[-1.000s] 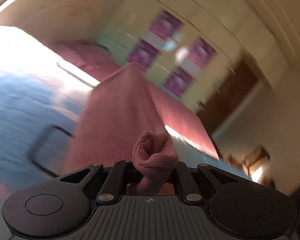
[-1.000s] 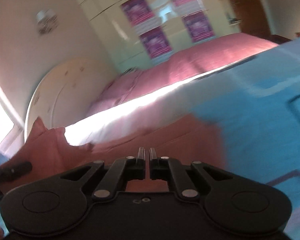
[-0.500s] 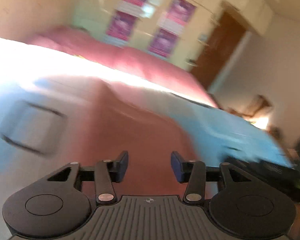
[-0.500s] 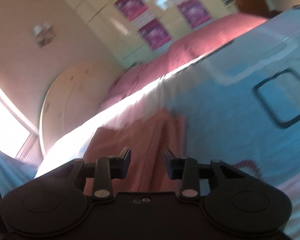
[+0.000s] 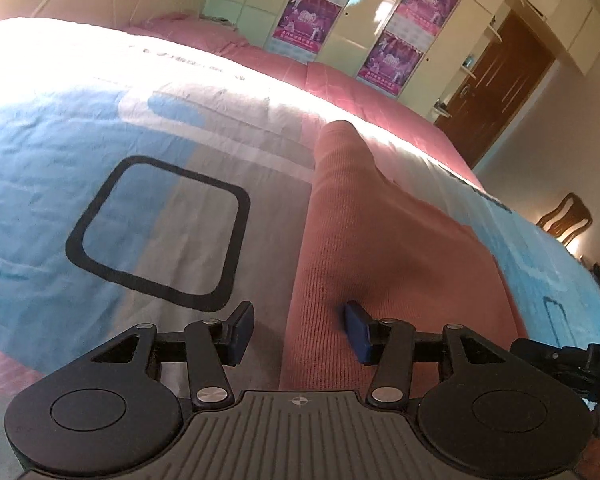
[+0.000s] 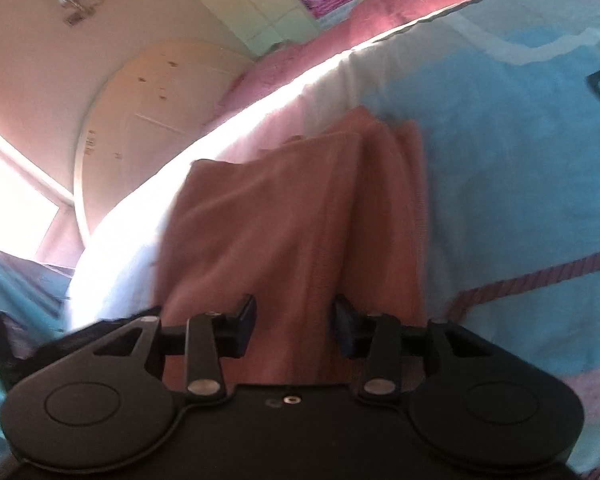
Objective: Fold small clothes
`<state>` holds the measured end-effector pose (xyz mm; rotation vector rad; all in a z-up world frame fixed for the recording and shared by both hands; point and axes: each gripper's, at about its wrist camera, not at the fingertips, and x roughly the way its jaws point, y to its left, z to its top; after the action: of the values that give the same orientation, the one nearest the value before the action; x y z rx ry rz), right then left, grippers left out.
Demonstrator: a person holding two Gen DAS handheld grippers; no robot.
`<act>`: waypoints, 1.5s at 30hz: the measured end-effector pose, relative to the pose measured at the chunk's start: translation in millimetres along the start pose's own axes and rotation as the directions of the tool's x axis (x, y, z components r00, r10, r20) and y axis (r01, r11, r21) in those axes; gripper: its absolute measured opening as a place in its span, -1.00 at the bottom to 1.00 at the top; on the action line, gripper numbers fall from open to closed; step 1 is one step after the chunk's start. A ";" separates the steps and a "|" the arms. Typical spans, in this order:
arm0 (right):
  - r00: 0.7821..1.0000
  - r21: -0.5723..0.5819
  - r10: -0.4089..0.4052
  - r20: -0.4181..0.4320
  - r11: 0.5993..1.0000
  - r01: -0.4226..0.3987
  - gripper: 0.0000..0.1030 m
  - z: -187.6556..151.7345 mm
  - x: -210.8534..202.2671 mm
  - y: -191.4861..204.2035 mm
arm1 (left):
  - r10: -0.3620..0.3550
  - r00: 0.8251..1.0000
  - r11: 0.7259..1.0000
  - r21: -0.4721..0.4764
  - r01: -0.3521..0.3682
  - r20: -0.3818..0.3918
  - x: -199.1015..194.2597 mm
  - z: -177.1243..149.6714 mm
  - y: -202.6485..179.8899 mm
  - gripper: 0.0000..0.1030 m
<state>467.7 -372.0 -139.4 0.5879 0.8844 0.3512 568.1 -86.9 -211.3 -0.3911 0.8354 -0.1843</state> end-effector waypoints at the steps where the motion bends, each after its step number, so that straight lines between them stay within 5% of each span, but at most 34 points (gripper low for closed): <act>1: 1.000 -0.011 0.006 -0.004 1.000 -0.006 -0.23 -0.4 2.0 1.0 | -0.007 1.000 1.000 -0.004 0.007 -0.002 4.9 0.4 1.5 -0.02; 4: 0.999 -0.008 -0.033 -0.012 0.999 0.033 -0.25 -0.2 12.7 0.3 | -0.030 1.000 1.000 -0.008 0.029 -0.011 17.0 1.9 7.2 -0.02; 7: 0.999 -0.085 -0.051 -0.014 0.995 0.049 -0.78 1.3 18.3 18.0 | -0.036 0.999 0.999 0.017 0.036 -0.011 11.9 5.7 5.6 -0.02; 8: 0.996 -0.138 -0.086 -0.015 0.987 0.083 -0.80 2.4 22.0 29.3 | -0.033 0.999 0.999 0.038 0.033 0.006 9.9 7.5 3.4 -0.06; 10: 0.985 -0.282 -0.169 0.018 0.945 0.167 -0.82 3.9 24.4 54.0 | -0.053 0.989 0.994 0.104 0.039 0.135 -6.0 11.3 -5.9 -0.37; 12: 0.975 -0.398 -0.211 0.066 0.891 0.220 -0.82 3.0 20.3 76.6 | -0.096 0.979 0.983 0.173 0.065 0.179 -14.2 18.8 -19.4 -0.37; 16: 0.966 -0.463 -0.233 0.114 0.848 0.259 -0.83 10.6 9.1 90.9 | -0.057 0.998 0.964 0.261 0.045 0.038 19.9 28.5 -41.4 -0.37; 22: 0.954 -0.441 -0.272 0.126 0.846 0.299 -0.83 9.5 -19.2 66.0 | -0.093 0.993 0.947 0.301 0.110 -0.070 39.4 17.1 -65.7 -0.37; 25: 0.952 -0.340 -0.306 0.035 0.892 0.299 -0.83 6.0 9.8 23.7 | -0.066 0.996 0.938 0.337 0.081 -0.057 41.8 10.5 -75.7 -0.37; 30: 0.954 -0.330 -0.294 0.059 0.896 0.297 -0.79 4.7 9.1 26.6 | -0.106 0.994 0.925 0.364 0.111 -0.031 25.7 23.6 -76.4 -0.36; 34: 0.960 -0.276 -0.247 0.135 0.921 0.276 -0.23 21.8 -8.7 21.1 | -0.100 0.995 0.927 0.364 0.094 -0.001 33.1 44.6 -66.2 -0.37; 37: 0.965 -0.198 -0.217 0.144 0.950 0.243 -0.30 48.7 3.5 3.4 | -0.102 0.995 0.926 0.364 0.102 -0.017 50.7 54.9 -62.9 -0.36; 40: 0.969 -0.167 -0.217 0.115 0.958 0.234 -0.87 62.2 21.0 -8.0 | -0.110 0.993 0.919 0.376 0.117 -0.042 60.2 58.4 -65.5 -0.36; 45: 0.941 -0.245 -0.290 0.177 0.913 0.327 -0.89 55.0 8.2 -3.9 | -0.183 0.980 0.915 0.350 0.200 -0.082 72.2 57.9 -61.4 -0.36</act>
<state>517.0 -389.1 -119.7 0.2078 0.7656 0.1371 658.8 -150.1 -200.6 -0.1253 0.7903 -0.5227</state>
